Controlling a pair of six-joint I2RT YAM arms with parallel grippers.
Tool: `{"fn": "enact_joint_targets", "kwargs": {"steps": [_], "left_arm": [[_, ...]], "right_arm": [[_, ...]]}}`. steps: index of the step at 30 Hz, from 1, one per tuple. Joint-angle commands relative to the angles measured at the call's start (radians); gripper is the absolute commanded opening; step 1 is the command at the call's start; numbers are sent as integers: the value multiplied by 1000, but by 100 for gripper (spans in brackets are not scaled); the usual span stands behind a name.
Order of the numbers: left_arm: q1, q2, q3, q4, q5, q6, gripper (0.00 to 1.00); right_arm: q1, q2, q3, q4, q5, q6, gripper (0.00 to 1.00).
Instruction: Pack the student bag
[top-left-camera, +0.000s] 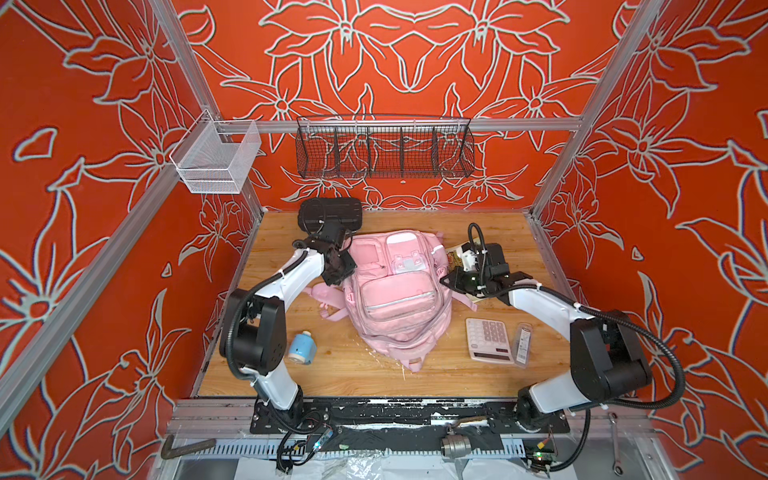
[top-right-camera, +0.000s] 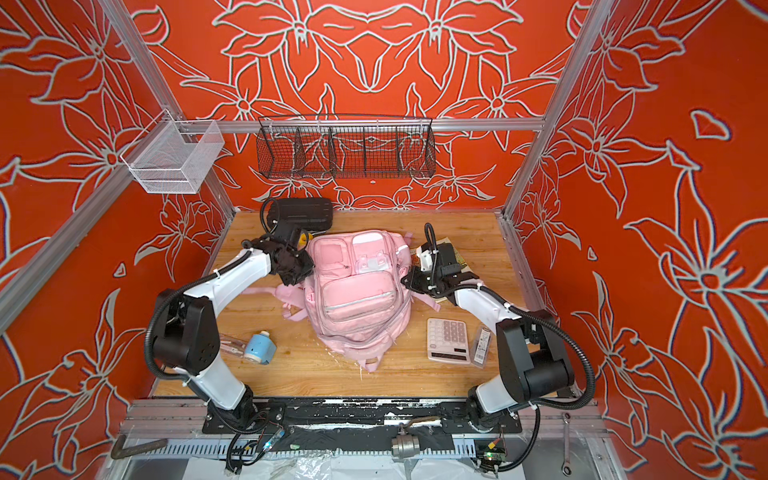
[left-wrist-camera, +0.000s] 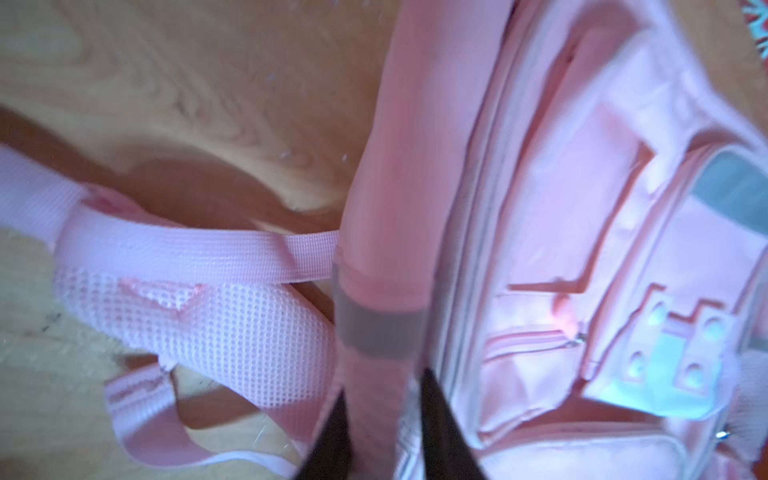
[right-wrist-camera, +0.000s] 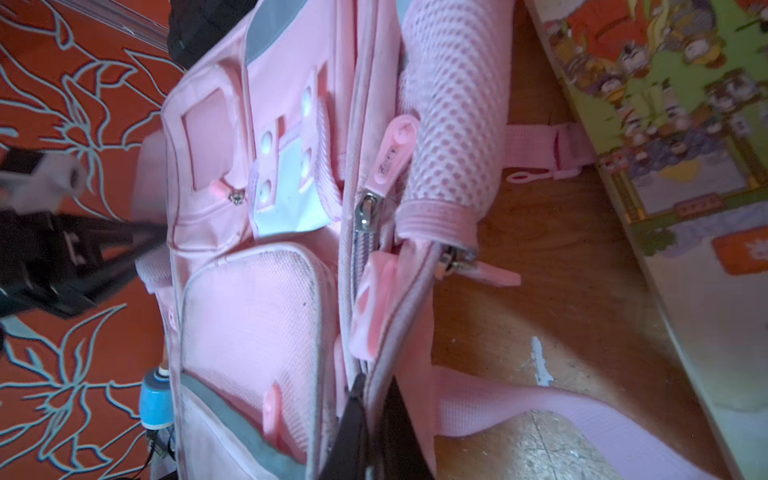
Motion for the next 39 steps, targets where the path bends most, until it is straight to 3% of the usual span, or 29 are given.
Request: {"fn": "enact_joint_targets", "kwargs": {"steps": [1, 3, 4, 5, 8, 10, 12, 18, 25, 32, 39], "left_arm": [[-14, 51, 88, -97, 47, 100, 59], [-24, 49, 106, -130, 2, 114, 74], [-34, 40, 115, -154, -47, 113, 91], [-42, 33, 122, -167, -78, 115, 100], [-107, 24, 172, -195, -85, 147, 97], [-199, 54, 253, -264, -131, 174, 98], [-281, 96, 320, -317, -149, 190, 100], [-427, 213, 378, -352, -122, 161, 90], [-505, 427, 632, -492, -160, 161, 84], [-513, 576, 780, -597, -227, 138, 75], [-516, 708, 885, -641, -219, 142, 73]], "right_arm": [[45, -27, -69, 197, 36, 182, 8], [59, -18, -100, 245, 55, 234, 9], [68, -8, -111, 271, 59, 256, 10], [78, 3, -116, 285, 54, 270, 13], [107, 47, -93, 271, 14, 271, 24], [110, 56, -59, 189, -5, 230, 36], [110, 16, -35, 72, 64, 155, 47], [101, -185, -18, -154, 365, -27, 76], [42, -327, -58, -216, 502, -123, 76], [3, -432, -132, -177, 506, -168, 71], [0, -453, -153, -131, 457, -251, 65]]}}
